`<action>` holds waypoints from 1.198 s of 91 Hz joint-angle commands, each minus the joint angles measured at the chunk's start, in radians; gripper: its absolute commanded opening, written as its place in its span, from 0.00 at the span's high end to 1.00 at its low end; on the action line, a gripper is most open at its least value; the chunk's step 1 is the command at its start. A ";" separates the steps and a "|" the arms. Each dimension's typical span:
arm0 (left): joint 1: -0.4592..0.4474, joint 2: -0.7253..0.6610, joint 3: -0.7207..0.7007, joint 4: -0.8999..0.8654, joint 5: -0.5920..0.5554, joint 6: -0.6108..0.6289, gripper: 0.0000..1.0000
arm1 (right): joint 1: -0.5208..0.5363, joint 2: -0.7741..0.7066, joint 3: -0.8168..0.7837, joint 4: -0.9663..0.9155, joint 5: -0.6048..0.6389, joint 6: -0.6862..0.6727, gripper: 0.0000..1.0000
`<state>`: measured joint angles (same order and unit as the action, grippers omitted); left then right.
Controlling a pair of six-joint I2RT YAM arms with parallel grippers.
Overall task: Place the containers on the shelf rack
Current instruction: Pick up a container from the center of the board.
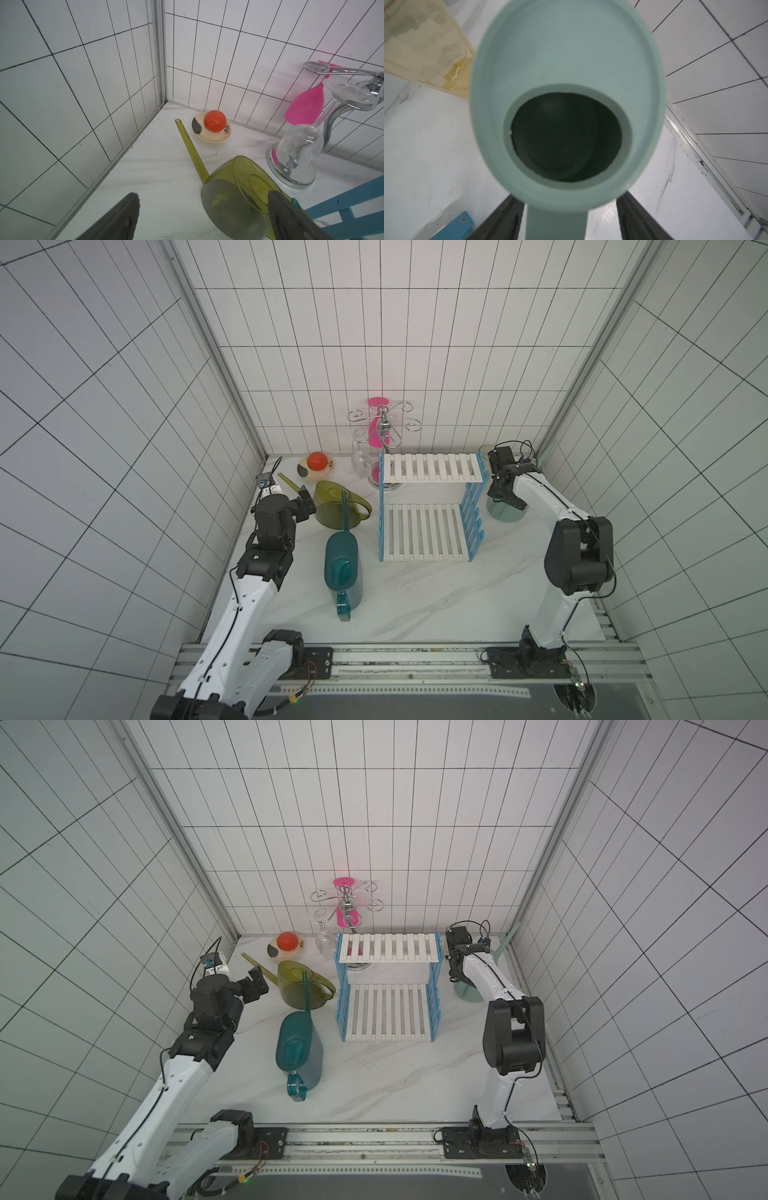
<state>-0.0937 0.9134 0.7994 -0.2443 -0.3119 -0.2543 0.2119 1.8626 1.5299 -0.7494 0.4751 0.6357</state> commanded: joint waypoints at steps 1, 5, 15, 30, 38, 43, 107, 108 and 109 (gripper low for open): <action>-0.003 -0.019 -0.012 0.002 0.014 0.002 0.02 | -0.029 -0.015 -0.030 0.010 -0.018 -0.048 0.33; -0.003 -0.020 -0.012 0.001 0.014 0.001 0.02 | -0.034 -0.017 -0.032 0.013 -0.022 -0.065 0.36; -0.002 -0.022 -0.016 0.000 0.016 0.000 0.02 | -0.044 -0.017 -0.042 0.013 -0.034 -0.101 0.46; -0.002 -0.029 -0.022 -0.001 0.019 -0.002 0.02 | -0.052 -0.029 -0.059 0.013 -0.040 -0.132 0.57; -0.003 -0.033 -0.022 -0.003 0.019 -0.002 0.02 | -0.055 -0.039 -0.068 0.013 -0.038 -0.141 0.64; -0.002 -0.037 -0.022 -0.003 0.020 -0.002 0.02 | -0.057 -0.045 -0.075 0.013 -0.030 -0.147 0.66; -0.003 -0.063 -0.012 -0.027 0.060 -0.012 0.02 | -0.062 -0.441 -0.199 -0.053 -0.116 -0.243 1.00; -0.003 -0.063 -0.011 -0.027 0.061 -0.012 0.02 | -0.062 -0.457 -0.203 -0.058 -0.121 -0.245 1.00; -0.003 -0.062 -0.011 -0.027 0.064 -0.012 0.02 | -0.062 -0.471 -0.203 -0.064 -0.129 -0.251 1.00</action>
<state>-0.0937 0.8639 0.7830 -0.2562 -0.2775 -0.2577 0.1566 1.5330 1.3422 -0.7826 0.3729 0.4114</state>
